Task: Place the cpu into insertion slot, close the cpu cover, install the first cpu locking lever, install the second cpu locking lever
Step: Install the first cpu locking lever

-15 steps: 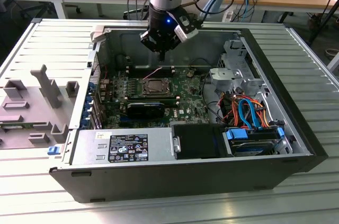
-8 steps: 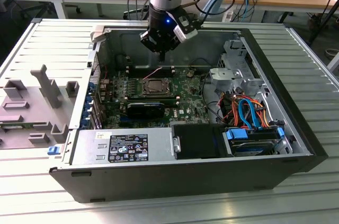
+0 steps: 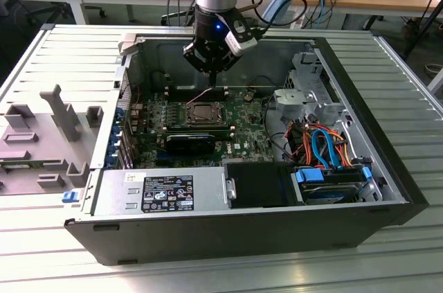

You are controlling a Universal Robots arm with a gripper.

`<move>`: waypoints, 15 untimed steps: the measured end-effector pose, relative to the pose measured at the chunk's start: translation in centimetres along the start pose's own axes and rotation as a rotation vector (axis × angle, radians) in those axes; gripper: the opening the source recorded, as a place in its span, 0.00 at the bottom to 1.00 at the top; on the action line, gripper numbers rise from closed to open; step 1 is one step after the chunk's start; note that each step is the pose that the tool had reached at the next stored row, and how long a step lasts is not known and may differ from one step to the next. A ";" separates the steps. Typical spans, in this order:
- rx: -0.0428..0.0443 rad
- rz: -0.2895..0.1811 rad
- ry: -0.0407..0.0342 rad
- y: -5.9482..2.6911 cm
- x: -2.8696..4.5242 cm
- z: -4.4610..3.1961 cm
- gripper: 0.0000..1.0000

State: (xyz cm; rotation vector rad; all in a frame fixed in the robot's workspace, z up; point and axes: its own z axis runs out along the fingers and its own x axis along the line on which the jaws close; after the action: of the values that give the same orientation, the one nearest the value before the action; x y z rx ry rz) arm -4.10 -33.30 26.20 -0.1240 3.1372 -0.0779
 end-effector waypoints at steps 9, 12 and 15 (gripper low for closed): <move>0.0342 0.049 0.0051 0.00 0.02 0.05 0.11; 0.0338 0.071 0.0063 0.02 0.22 0.07 0.11; 0.0304 0.073 0.0064 0.10 1.10 0.13 0.11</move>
State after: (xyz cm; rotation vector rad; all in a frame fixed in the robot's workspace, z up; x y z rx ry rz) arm -5.20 -33.30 26.07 -0.0086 3.1414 -0.1259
